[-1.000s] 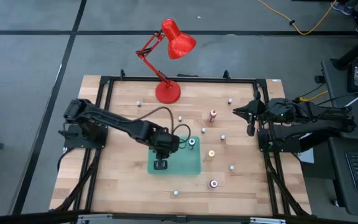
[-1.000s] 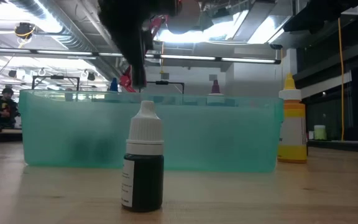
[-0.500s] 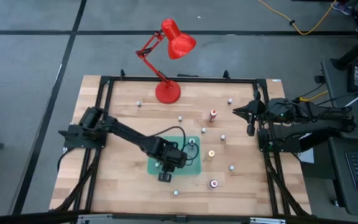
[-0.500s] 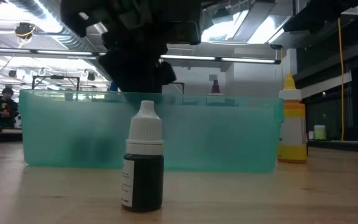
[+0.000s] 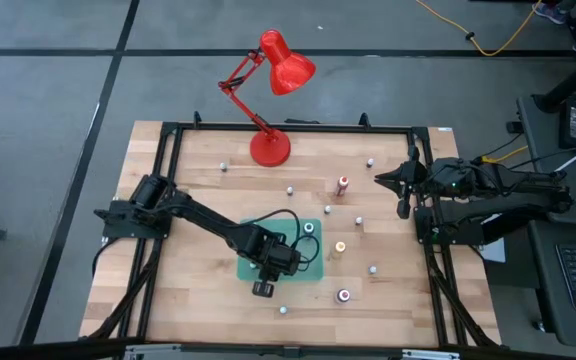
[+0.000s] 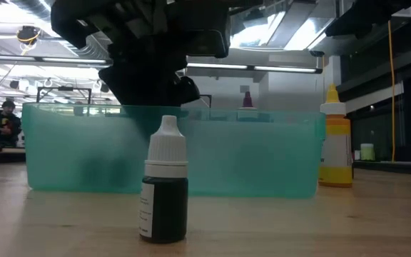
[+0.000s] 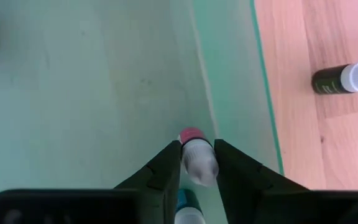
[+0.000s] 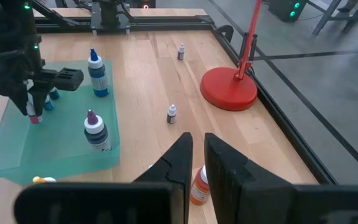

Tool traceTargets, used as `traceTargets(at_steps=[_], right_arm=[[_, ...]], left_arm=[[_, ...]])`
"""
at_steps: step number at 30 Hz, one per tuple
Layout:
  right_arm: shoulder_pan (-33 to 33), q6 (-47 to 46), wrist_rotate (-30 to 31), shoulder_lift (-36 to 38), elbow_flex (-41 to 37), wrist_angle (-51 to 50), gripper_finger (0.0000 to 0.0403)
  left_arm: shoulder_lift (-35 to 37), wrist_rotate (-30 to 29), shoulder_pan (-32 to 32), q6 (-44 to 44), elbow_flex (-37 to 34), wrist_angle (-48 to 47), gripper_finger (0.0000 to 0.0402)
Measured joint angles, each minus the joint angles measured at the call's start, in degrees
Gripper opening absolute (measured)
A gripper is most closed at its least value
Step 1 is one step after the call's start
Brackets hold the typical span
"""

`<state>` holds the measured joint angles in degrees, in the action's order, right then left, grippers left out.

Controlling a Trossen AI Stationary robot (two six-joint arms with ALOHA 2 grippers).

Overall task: Pick & Place food coloring
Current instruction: Put the left small red bottle into the green bin, then put the small black bottle into the green bin

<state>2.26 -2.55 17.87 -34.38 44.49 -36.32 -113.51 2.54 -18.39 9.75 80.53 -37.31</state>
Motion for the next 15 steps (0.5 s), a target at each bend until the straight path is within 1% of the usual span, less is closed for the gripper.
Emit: traceTargets(at_steps=[5,10,15], right_arm=[[0.0,0.0,0.0,0.0,0.0,0.0,0.0046],[0.0,0.0,0.0,0.0,0.0,0.0,0.0046],[0.0,0.0,0.0,0.0,0.0,0.0,0.0046]], left_arm=[[0.8,-0.2,0.0,0.5,0.0,-0.3,0.0129],[2.7,-2.0,0.0,1.4,0.0,-0.9,0.0158],[7.5,-7.6,0.1,3.0,0.0,-4.3,0.0168]])
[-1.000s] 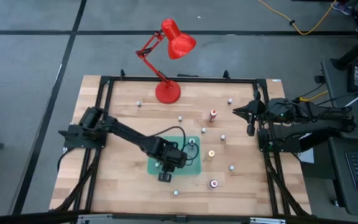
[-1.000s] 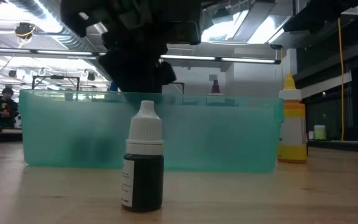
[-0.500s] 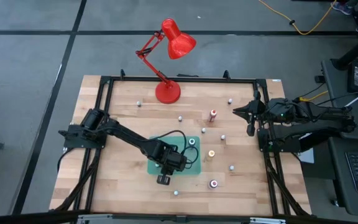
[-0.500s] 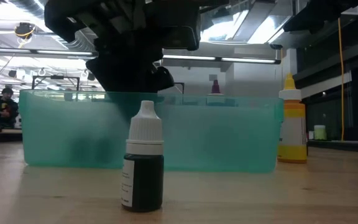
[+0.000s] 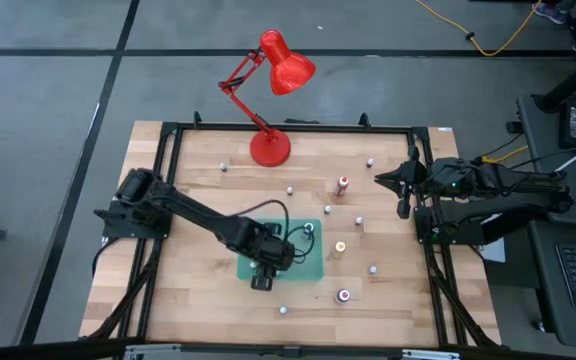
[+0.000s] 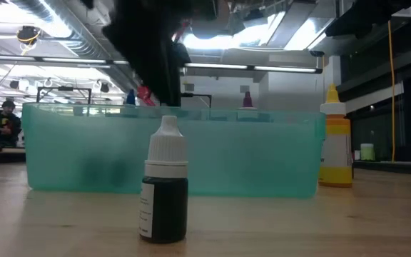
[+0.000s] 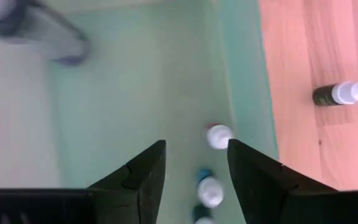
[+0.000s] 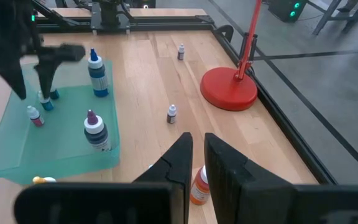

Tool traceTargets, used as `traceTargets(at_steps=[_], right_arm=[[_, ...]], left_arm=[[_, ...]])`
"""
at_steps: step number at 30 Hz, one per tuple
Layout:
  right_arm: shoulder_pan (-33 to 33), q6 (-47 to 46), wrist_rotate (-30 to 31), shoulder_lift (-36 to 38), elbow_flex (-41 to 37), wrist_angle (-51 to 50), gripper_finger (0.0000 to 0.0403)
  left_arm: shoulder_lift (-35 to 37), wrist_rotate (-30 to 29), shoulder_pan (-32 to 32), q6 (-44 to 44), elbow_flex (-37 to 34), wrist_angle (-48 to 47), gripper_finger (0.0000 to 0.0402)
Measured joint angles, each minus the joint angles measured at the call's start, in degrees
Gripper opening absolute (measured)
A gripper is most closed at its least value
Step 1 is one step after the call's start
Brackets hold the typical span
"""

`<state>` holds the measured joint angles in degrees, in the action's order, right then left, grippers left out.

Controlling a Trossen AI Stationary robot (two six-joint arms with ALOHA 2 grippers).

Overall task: Pick & Place food coloring
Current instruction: Put the small black bottle into the green bin

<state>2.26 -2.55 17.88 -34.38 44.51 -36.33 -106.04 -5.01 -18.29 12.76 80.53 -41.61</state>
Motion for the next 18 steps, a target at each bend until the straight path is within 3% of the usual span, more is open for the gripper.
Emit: traceTargets(at_steps=[5,18], right_arm=[[0.0,0.0,0.0,0.0,0.0,0.0,0.0046],[0.0,0.0,0.0,0.0,0.0,0.0,0.0046]], left_arm=[[6.4,-6.0,0.9,4.0,0.0,-3.1,0.0168],[16.3,-12.9,4.2,21.6,0.0,-17.0,0.0168]])
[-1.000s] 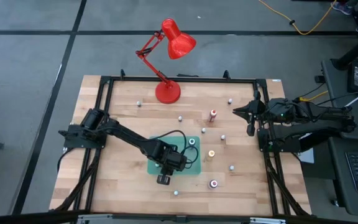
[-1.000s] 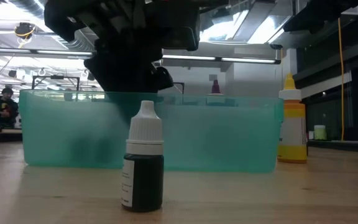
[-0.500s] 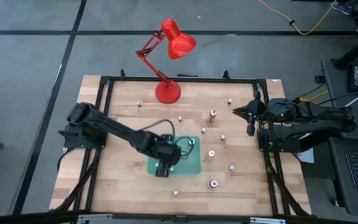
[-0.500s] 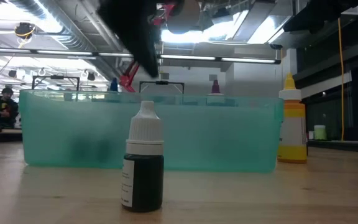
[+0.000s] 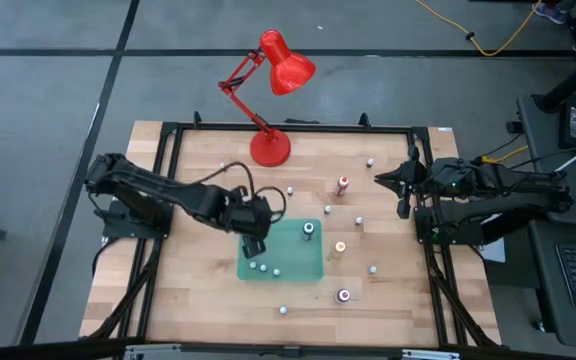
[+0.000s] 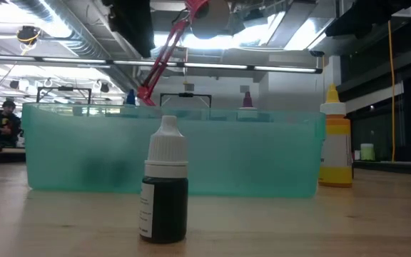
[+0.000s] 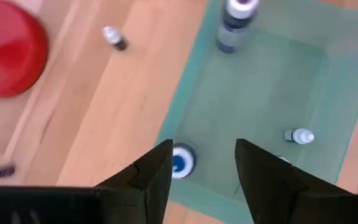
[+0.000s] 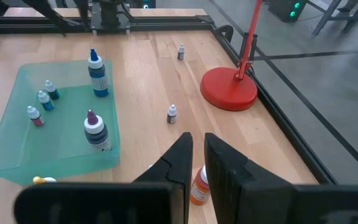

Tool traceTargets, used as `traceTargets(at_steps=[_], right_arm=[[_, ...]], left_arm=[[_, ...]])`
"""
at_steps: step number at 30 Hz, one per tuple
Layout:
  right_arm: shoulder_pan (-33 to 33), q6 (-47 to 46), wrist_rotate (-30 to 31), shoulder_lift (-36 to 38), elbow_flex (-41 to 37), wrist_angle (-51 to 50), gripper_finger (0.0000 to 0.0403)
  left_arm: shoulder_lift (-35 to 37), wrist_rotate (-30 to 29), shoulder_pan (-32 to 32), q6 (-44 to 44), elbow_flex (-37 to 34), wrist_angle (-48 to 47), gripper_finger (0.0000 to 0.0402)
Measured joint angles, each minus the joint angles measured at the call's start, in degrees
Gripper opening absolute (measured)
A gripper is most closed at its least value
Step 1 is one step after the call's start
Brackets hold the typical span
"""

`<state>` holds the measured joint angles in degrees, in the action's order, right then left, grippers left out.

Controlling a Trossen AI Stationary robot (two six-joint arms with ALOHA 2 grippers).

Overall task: Pick & Place food coloring
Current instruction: Put the small black bottle into the green bin

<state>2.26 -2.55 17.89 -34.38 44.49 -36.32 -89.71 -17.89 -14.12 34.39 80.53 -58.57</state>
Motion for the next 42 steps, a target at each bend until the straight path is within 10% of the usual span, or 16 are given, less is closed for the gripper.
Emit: traceTargets(at_steps=[13,23,42], right_arm=[[0.0,0.0,0.0,0.0,0.0,0.0,0.0046],[0.0,0.0,0.0,0.0,0.0,0.0,0.0046],[0.0,0.0,0.0,0.0,0.0,0.0,0.0046]], left_arm=[[14.3,5.2,12.9,11.4,0.0,-8.8,0.0168],[18.3,-1.8,24.4,4.6,0.0,-22.6,0.0168],[18.2,11.9,48.8,-29.3,-26.4,10.9,0.0169]])
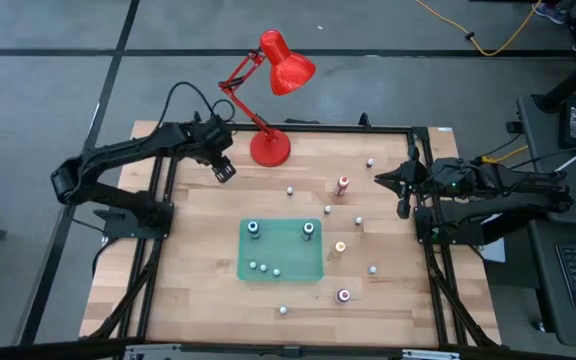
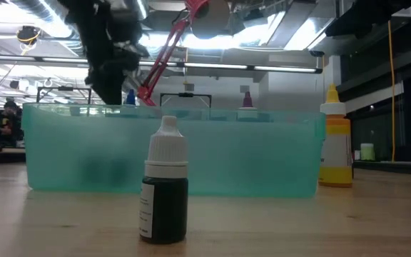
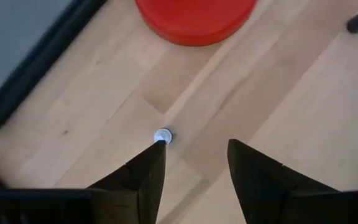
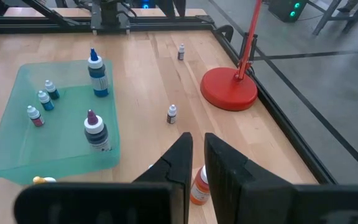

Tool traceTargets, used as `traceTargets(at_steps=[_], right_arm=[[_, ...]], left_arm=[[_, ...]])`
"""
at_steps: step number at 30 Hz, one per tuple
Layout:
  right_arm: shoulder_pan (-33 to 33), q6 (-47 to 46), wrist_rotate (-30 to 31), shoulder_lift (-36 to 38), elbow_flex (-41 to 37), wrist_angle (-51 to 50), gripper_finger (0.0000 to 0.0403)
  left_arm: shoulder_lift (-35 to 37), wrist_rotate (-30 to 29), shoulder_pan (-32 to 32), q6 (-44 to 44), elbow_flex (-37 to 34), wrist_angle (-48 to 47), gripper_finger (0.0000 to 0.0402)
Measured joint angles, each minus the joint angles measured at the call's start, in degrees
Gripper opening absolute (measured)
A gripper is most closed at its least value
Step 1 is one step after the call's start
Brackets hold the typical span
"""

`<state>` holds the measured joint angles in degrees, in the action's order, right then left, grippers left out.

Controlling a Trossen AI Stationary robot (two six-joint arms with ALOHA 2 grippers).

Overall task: Pick & Place food coloring
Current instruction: Put the small black bottle into the green bin

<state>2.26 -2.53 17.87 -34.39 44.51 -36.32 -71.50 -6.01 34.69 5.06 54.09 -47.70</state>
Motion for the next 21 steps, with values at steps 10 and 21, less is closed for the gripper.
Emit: traceTargets(at_steps=[10,21], right_arm=[[0.0,0.0,0.0,0.0,0.0,0.0,0.0046],[0.0,0.0,0.0,0.0,0.0,0.0,0.0046]], left_arm=[[-4.9,6.1,9.8,-8.0,-3.5,4.1,0.0169],[-17.6,7.1,10.2,-10.8,-3.5,7.9,0.0169]])
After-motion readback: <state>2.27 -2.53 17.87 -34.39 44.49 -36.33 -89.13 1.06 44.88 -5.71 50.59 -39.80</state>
